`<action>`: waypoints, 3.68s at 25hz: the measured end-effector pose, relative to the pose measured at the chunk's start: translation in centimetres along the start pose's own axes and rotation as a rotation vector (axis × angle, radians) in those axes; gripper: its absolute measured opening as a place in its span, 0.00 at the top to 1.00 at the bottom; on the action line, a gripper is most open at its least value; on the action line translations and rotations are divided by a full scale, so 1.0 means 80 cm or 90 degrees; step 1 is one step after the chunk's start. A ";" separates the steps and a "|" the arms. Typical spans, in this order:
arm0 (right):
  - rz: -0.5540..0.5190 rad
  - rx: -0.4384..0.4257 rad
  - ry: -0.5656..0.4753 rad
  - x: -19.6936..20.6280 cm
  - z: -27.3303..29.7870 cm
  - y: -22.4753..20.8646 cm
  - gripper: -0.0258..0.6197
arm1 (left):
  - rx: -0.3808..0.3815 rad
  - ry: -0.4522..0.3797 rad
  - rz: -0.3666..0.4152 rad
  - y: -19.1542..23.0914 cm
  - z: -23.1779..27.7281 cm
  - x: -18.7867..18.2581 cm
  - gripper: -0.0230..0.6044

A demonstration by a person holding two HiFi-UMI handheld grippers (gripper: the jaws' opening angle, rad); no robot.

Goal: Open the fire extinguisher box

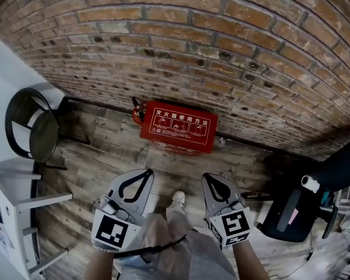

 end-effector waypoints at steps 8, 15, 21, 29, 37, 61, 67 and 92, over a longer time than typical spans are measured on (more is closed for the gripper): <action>0.000 -0.013 0.026 0.053 0.063 -0.009 0.95 | 0.015 0.033 -0.013 0.017 0.048 0.061 0.97; 0.043 -0.006 0.058 0.103 0.113 -0.018 0.95 | 0.038 0.055 -0.014 0.031 0.092 0.123 0.96; 0.074 -0.013 0.098 0.154 0.159 -0.021 0.95 | 0.033 0.045 -0.064 0.050 0.134 0.184 0.97; 0.167 -0.037 0.142 0.216 0.220 -0.015 0.86 | 0.061 0.076 -0.102 0.054 0.169 0.269 0.97; 0.275 -0.041 0.149 0.266 0.263 -0.012 0.73 | 0.088 0.099 -0.107 0.062 0.194 0.335 0.97; 0.504 0.023 0.138 0.313 0.327 -0.027 0.62 | 0.125 0.161 -0.090 0.102 0.231 0.425 0.96; 0.549 0.049 0.113 0.310 0.324 -0.029 0.67 | 0.125 0.161 -0.093 0.110 0.243 0.434 0.97; 0.434 0.041 0.103 0.290 0.299 -0.027 0.78 | 0.126 0.159 -0.139 0.110 0.275 0.456 0.97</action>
Point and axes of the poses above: the fingertips, and each gripper's own axes: z forward along the fingers, y to its left, x out of its underside, the point moved 7 cm from there along -z, backward along the fingers, and after that the axes turned 11 degrees about x, right-handed, at the moved point
